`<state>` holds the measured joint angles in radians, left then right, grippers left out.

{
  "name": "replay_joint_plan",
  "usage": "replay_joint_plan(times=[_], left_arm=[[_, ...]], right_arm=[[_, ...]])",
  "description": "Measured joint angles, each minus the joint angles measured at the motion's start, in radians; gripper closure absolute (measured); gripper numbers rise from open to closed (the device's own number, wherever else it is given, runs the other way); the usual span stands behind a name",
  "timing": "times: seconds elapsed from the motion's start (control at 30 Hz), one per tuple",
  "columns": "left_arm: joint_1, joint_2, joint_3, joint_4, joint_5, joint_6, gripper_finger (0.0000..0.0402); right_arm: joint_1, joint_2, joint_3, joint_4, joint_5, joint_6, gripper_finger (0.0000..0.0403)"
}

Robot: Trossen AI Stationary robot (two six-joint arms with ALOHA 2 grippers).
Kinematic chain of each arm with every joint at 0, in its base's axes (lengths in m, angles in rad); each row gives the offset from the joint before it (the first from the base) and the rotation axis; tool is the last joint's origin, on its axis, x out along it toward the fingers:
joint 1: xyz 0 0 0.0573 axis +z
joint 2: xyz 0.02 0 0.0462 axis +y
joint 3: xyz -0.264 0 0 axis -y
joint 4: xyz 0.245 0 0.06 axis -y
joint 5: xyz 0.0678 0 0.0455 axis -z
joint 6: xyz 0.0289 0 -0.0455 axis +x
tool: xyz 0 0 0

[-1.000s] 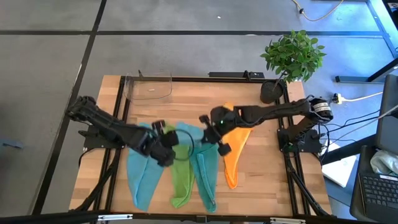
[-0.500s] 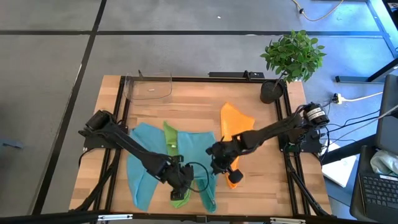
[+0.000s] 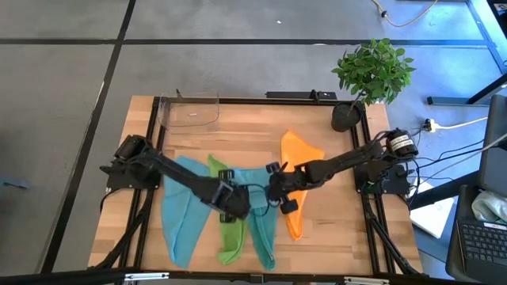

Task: Fold microfiber towels
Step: Fold the light blue microfiber cloth

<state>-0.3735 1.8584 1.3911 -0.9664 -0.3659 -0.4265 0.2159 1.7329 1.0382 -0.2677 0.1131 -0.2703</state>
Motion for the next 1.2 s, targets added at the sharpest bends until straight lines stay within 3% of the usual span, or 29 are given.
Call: replay_joint_plan(times=[0.6,1.2], left_arm=[[0.186,0.000,-0.104,0.103,0.010,0.195,0.0401],[0.194,0.000,-0.124,0.119,-0.046,0.262,0.0394]], right_arm=[[-0.150,0.084,0.001,0.000,-0.018,0.001,0.0386],[-0.170,0.091,0.000,-0.005,0.023,0.085,0.0247]])
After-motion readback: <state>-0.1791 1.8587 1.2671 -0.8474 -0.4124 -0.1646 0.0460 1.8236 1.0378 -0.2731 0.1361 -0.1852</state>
